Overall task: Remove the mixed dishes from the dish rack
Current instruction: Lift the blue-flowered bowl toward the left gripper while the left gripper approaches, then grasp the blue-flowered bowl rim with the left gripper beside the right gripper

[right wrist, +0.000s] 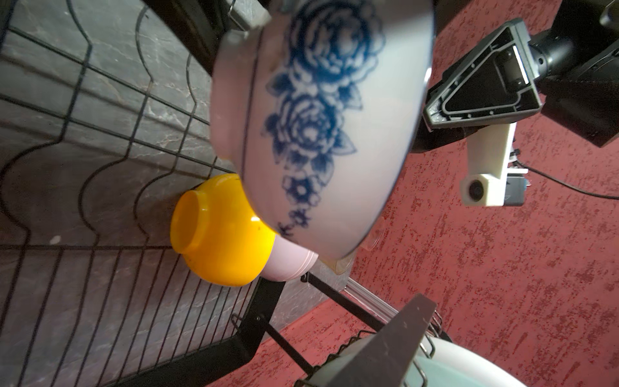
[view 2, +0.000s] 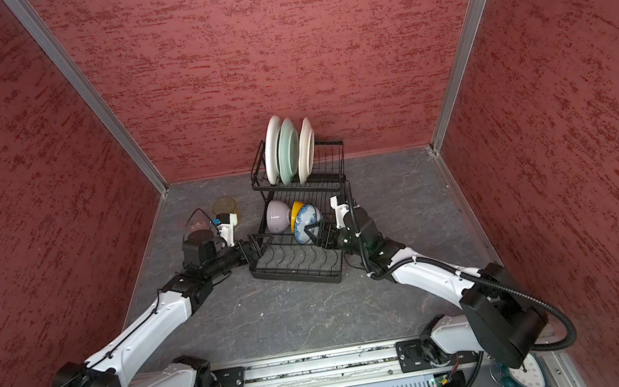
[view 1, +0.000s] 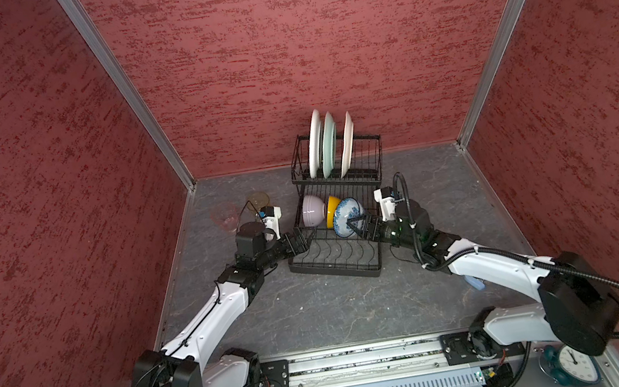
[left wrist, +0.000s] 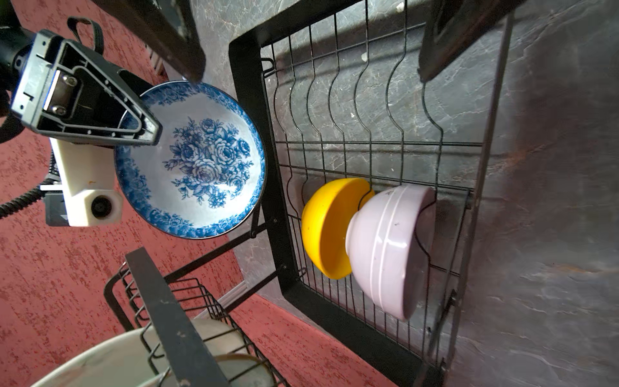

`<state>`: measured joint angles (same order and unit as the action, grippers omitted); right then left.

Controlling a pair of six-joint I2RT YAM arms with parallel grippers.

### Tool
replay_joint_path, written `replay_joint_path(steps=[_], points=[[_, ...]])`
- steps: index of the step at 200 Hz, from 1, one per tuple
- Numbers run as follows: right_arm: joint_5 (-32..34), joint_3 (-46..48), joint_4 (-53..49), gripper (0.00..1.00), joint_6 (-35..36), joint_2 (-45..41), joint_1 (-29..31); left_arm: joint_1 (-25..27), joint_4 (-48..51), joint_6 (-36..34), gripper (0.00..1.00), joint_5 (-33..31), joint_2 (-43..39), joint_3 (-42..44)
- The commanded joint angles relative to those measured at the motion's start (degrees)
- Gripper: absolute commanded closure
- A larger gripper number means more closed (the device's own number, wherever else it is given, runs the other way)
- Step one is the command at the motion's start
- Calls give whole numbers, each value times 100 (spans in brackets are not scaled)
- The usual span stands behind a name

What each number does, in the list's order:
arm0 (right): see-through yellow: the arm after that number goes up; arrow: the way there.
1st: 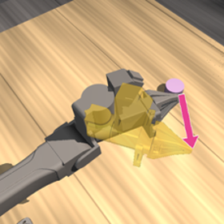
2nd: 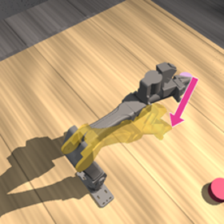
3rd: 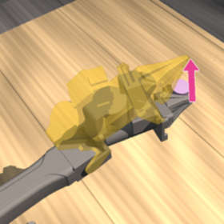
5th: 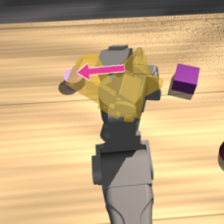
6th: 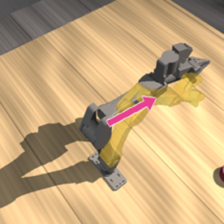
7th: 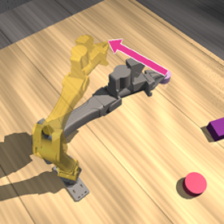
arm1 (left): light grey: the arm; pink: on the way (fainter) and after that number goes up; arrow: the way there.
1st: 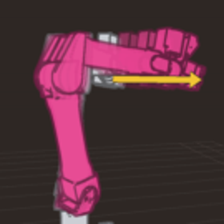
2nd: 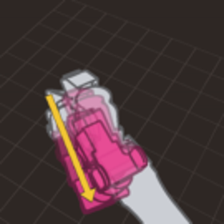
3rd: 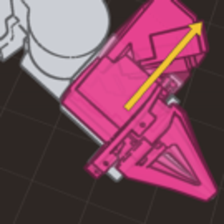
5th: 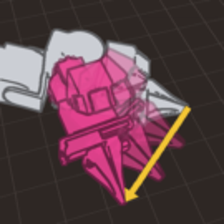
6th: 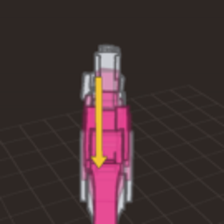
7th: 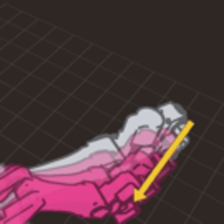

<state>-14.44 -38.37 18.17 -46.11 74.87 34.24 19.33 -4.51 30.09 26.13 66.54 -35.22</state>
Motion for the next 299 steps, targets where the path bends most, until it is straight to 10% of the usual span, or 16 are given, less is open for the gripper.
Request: replay_joint_path(steps=[1, 136, 251, 299], points=[[-378, 40, 845, 49, -165, -219, -31, 113, -401, 115, 0, 283, 133, 68], [-942, -292, 1094, 50, -8, 112, 394, 387, -941, 375, 2, 648, 535, 55], [-1078, -545, 1069, 50, 124, 292, 553, 378, -1135, 461, 57, 765, 649, 86], [-1228, -713, 970, 50, 306, 421, 649, 374, -1062, 399, 64, 729, 667, 58]])
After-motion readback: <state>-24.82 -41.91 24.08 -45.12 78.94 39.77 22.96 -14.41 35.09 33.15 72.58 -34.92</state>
